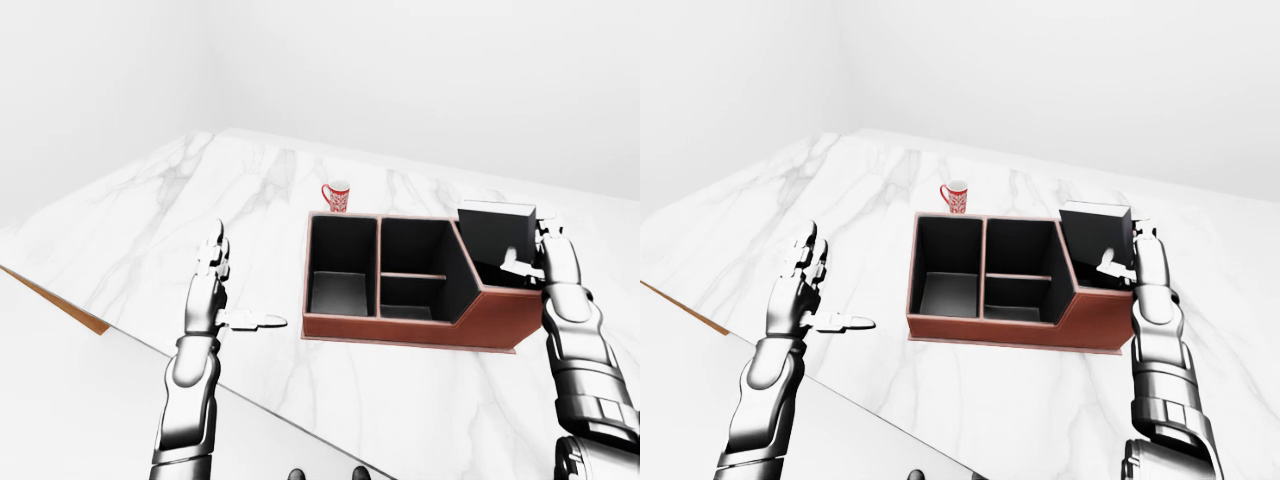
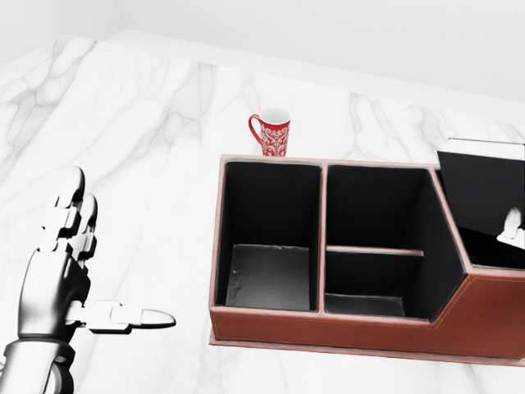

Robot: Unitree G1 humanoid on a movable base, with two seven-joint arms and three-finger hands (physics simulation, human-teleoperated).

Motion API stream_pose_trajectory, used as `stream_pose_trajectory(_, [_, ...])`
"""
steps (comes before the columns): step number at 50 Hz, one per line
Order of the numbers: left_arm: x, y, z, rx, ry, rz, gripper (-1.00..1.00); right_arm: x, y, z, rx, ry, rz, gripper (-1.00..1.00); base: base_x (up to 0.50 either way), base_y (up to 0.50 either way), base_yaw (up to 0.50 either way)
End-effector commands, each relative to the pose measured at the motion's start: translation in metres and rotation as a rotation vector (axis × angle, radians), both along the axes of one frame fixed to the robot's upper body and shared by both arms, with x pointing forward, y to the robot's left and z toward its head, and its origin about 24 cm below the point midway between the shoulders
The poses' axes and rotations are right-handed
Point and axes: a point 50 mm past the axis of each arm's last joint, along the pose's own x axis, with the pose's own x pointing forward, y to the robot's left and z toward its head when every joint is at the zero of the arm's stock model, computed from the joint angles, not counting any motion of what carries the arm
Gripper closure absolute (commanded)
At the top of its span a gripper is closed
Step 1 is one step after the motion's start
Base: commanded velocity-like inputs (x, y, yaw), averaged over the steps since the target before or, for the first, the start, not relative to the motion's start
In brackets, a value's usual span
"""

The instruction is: Pick up the book and place it in the right compartment of the caddy.

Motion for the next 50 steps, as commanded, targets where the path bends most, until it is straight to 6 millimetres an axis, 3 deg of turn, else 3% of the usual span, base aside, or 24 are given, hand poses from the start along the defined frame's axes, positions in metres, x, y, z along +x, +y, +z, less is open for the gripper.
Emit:
stream_pose_trajectory(1, [0.0, 0.0, 0.0, 0.001, 0.001, 0.0, -1.0, 0.001, -0.01, -0.001, 0.1, -0.029, -0.051, 1.0, 0.0, 0.0, 0.0])
stream_pose_trajectory(18, [0.001, 0.0, -0.002, 0.001, 0.007, 0.001, -1.0, 0.009, -0.03, -0.007, 0.124, 0.057, -0.161, 1.0, 0.01, 0.0, 0.01])
stream_pose_trajectory(23, [0.001, 0.0, -0.002, 0.001, 0.011, 0.001, -1.0, 0.007, -0.031, -0.016, 0.131, 0.096, -0.178, 1.0, 0.01, 0.0, 0.01])
stream_pose_trajectory(50, [0.001, 0.001, -0.004, 0.005, 0.018, 0.004, -1.0, 0.007, -0.028, -0.013, 0.123, 0.074, -0.157, 1.0, 0.01, 0.0, 0.01])
